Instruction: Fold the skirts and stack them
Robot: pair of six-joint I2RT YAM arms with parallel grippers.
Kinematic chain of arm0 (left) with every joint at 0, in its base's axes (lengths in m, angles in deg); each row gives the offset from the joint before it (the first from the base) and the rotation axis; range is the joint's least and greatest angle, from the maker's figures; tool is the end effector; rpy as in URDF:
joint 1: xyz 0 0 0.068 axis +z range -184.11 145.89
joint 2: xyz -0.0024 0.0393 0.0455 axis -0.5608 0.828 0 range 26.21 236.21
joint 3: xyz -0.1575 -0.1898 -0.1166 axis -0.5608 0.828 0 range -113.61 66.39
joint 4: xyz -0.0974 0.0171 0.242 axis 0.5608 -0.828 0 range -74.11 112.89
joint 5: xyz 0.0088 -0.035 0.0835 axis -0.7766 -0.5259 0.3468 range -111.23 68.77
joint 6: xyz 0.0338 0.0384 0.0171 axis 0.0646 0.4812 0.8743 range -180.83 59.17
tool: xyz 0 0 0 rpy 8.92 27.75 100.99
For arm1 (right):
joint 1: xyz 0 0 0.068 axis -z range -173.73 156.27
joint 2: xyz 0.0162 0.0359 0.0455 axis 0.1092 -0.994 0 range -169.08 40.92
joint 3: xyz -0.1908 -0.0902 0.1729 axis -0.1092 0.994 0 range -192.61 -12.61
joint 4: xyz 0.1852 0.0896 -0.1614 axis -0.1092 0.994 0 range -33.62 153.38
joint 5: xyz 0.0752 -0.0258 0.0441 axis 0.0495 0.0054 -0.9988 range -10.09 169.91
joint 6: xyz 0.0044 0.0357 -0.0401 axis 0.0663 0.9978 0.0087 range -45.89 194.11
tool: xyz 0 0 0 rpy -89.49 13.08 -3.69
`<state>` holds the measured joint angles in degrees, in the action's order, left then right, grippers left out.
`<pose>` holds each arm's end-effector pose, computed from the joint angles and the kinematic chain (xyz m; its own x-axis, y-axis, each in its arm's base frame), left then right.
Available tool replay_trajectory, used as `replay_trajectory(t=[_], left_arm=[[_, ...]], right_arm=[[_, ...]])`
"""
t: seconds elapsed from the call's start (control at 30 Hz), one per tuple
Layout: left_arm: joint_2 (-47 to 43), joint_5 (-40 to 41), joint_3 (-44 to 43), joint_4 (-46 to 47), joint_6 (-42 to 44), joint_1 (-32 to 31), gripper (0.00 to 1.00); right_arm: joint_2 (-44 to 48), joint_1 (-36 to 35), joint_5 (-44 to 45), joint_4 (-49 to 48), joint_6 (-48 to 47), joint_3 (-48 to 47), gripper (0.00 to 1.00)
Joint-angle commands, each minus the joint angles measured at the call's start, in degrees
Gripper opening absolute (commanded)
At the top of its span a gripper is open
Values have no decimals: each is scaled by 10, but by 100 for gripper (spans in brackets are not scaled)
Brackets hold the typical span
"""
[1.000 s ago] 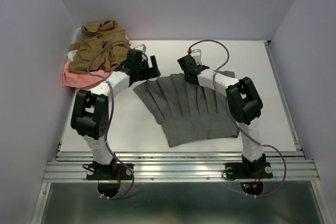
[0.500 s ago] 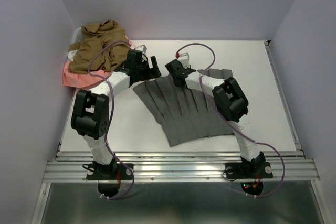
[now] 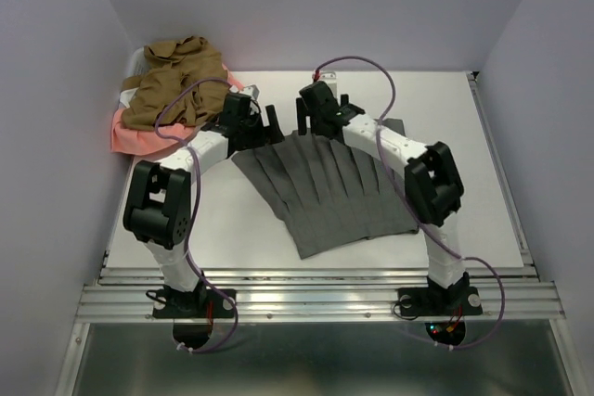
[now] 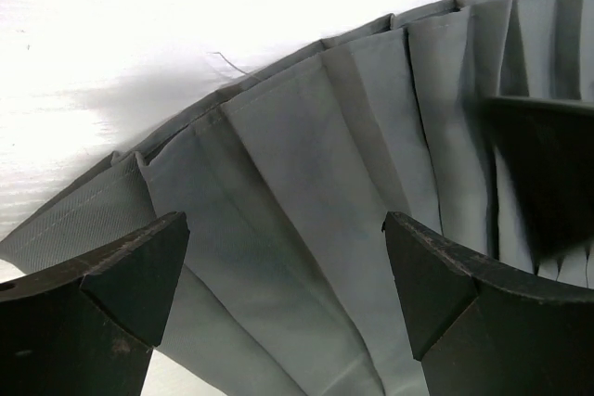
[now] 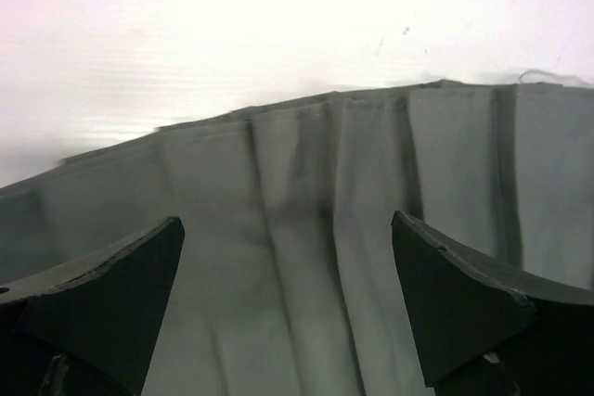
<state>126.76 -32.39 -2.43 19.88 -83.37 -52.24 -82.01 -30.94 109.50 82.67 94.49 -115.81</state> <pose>0.3759 -0.1305 0.2331 -0.6751 -0.1747 -0.7167 0.2139 0.8835 -0.4168 0.3987 0.2807 0.2333 -0.6253 -0.0945 -0.7747 -0.0375 0.9951 -0.0911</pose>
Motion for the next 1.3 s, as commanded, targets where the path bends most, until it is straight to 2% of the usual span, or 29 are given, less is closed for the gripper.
replay_trajectory(t=[0.0,0.17,0.3,0.43,0.63,0.83,1.27], left_arm=[[-54,-10,11,4,4,4,99],[-63,-27,22,5,6,4,99],[-54,-36,22,10,10,4,99],[-34,-47,21,18,15,3,99],[14,-42,8,20,18,3,99],[48,-4,-11,8,23,3,99],[74,7,-18,4,27,7,99]], right_arm=[[122,-3,-88,-52,-8,33,100],[178,20,-181,-107,2,117,100],[188,67,-330,-169,26,164,100],[182,129,-440,-241,73,209,100],[133,142,-451,-244,64,194,100],[75,142,-453,-243,57,171,100],[-13,142,-502,-243,51,107,100]])
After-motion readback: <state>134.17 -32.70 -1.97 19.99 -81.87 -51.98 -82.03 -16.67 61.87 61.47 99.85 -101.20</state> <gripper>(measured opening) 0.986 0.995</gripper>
